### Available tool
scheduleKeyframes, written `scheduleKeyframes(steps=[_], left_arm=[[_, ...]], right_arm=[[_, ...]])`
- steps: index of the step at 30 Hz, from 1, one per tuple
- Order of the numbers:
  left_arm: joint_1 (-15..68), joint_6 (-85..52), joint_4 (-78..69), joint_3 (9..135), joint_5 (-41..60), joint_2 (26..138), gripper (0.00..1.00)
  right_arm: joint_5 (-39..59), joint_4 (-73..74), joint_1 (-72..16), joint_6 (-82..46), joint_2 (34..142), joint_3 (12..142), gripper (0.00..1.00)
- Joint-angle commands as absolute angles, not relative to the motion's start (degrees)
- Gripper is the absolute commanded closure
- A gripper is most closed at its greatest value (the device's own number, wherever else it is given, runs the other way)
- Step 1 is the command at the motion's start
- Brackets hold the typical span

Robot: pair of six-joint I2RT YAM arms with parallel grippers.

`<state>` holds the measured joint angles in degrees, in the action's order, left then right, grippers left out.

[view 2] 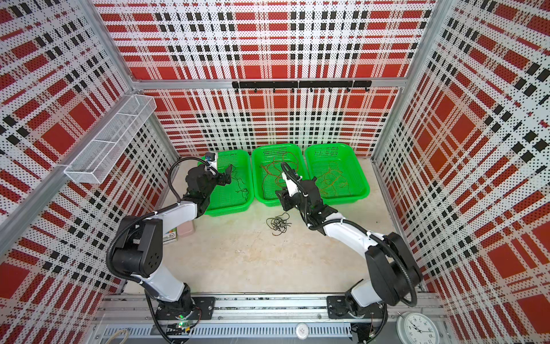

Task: Untangle the cables

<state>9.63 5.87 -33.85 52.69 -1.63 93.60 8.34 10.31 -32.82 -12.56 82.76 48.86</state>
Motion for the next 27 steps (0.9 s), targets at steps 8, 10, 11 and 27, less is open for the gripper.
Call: scheduleKeyframes(steps=[8,10,11,27], left_arm=[[13.7,12.9,-32.4,47.7,-20.7,81.4,0.02],[12.1,12.5,-28.1,49.4,-17.8,82.8,0.02],[11.0,12.0,-26.1,50.9,-17.0,84.2,0.02],[27.0,17.4,-27.8,43.5,-6.7,78.2,0.02]], right_arm=[[13.1,0.7,-34.2,-16.7,86.7,43.1,0.58],[14.3,1.0,-34.8,-15.9,88.4,43.5,0.57],[15.1,1.2,-34.8,-15.8,89.3,43.6,0.57],[15.0,-0.2,-35.0,-12.8,93.1,47.8,1.0]])
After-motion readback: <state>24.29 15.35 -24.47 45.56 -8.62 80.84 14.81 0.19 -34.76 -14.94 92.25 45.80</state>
